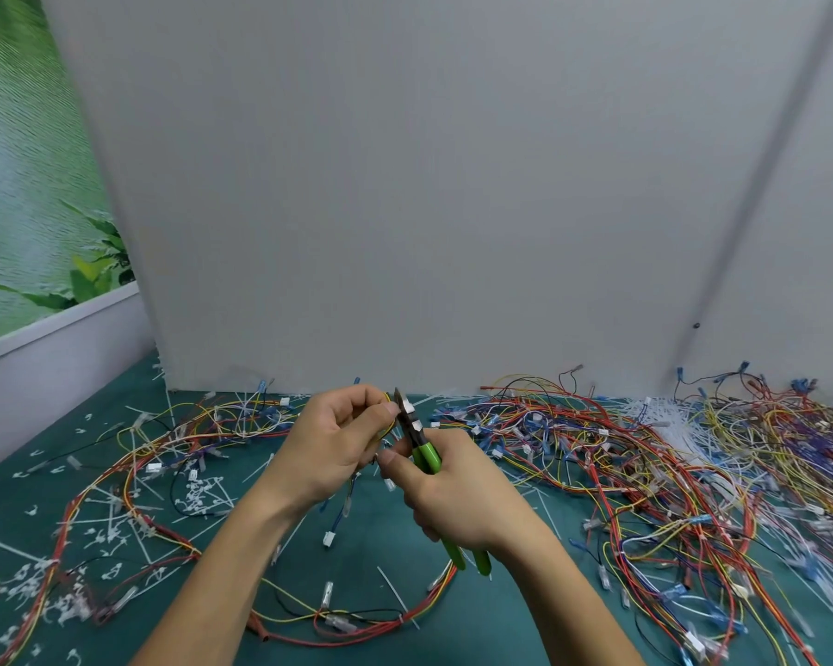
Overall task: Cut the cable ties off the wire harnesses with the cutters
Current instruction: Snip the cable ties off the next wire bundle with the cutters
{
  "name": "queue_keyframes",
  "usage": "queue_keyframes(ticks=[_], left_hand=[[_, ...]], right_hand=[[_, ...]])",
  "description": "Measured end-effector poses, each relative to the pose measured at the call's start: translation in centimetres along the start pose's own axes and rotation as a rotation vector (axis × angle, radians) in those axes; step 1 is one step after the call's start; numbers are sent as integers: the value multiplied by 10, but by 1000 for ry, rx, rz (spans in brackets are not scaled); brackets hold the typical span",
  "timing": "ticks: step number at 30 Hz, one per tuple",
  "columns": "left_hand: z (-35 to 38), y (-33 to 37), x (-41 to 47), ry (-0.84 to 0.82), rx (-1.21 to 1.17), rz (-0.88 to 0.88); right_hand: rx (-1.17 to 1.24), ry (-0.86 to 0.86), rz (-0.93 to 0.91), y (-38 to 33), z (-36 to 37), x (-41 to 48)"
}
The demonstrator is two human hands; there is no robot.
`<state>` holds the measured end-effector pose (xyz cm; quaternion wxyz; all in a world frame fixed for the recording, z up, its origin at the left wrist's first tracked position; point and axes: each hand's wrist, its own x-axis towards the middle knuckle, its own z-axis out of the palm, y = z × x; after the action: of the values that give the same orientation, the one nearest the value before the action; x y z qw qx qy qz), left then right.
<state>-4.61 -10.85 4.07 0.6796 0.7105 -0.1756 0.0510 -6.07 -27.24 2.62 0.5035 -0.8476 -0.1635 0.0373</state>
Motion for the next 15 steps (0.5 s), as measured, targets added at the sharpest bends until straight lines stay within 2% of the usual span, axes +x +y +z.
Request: queue_keyframes(ticks=[10,15], left_hand=[[1,0,-1,10,11,-21],[2,-1,-1,24,23,-20]], right_hand=[[-40,-90,-12,-6,-9,-6],[-10,-75,-11,-6,-8,-6]])
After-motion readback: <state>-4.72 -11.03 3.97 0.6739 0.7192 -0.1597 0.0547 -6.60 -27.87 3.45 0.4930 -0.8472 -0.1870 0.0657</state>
